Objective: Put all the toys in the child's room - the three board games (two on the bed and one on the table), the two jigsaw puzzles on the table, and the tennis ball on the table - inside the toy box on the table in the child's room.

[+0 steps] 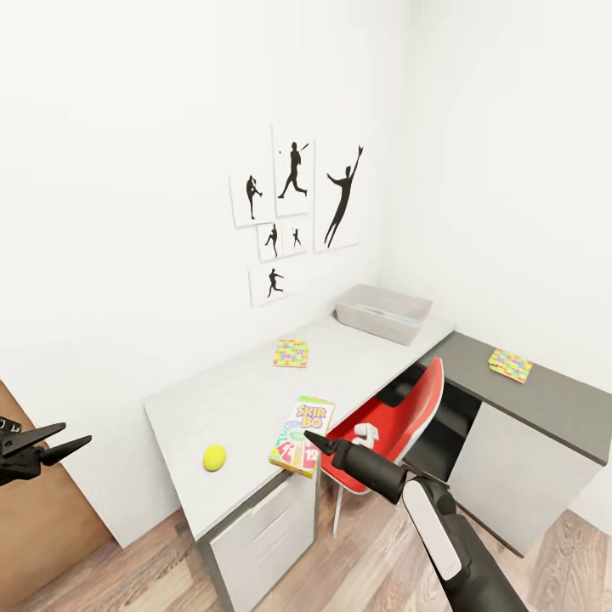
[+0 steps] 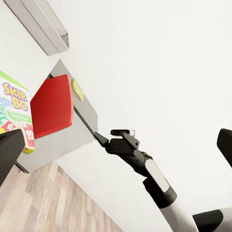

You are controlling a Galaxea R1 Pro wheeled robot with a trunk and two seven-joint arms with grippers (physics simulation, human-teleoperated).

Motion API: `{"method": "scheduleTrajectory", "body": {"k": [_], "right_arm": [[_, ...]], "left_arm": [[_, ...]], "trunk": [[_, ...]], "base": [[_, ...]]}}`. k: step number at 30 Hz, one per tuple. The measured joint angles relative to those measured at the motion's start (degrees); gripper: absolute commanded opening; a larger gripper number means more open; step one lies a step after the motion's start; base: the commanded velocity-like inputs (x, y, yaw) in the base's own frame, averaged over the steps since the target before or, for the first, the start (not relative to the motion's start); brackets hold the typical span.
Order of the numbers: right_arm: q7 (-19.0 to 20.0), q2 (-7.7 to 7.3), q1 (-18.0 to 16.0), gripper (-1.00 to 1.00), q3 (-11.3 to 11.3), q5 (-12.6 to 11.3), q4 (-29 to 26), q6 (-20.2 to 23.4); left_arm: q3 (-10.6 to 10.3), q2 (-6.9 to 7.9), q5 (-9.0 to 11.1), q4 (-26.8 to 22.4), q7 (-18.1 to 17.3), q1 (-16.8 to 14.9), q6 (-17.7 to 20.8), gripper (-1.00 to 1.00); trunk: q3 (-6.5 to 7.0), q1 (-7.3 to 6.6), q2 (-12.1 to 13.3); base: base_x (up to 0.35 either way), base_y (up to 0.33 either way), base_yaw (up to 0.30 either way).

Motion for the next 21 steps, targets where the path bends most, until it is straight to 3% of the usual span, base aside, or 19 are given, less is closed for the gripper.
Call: {"method": "scheduleTrajectory", "body": {"k": [7, 12, 18, 21], "right_arm": [[-2.18, 0.01, 0.0, 1.0, -0.03, -0.46, 0.03, 0.03], [-2.4, 0.14, 0.0, 1.0, -0.03, -0.89, 0.04, 0.1], [-4.14, 1.69, 0.0, 1.0, -0.14, -1.07, 0.04, 0.4], [-7.32, 2.72, 0.0, 1.0, -0.14, -1.2, 0.02, 0.58]], "left_arm": [[-0.06, 0.0, 0.03, 0.0, -0.03, 0.0, 0.07, 1.0], [-0.02, -0.01, 0.03, 0.0, -0.01, 0.0, 0.2, 1.0], [-0.01, 0.0, -0.01, 0.0, 0.06, 0.0, 0.5, 1.0], [-0.01, 0.0, 0.0, 0.0, 0.16, 0.0, 0.62, 1.0]], "trunk": [[0.0, 0.0, 0.0], [-0.89, 1.1, -1.99], [-1.98, 2.42, -4.41], [-2.52, 3.08, -5.62]], "base": [[0.0, 0.0, 0.002], [0.0, 0.0, 0.0], [0.0, 0.0, 0.0], [0.0, 0.0, 0.0]]}}
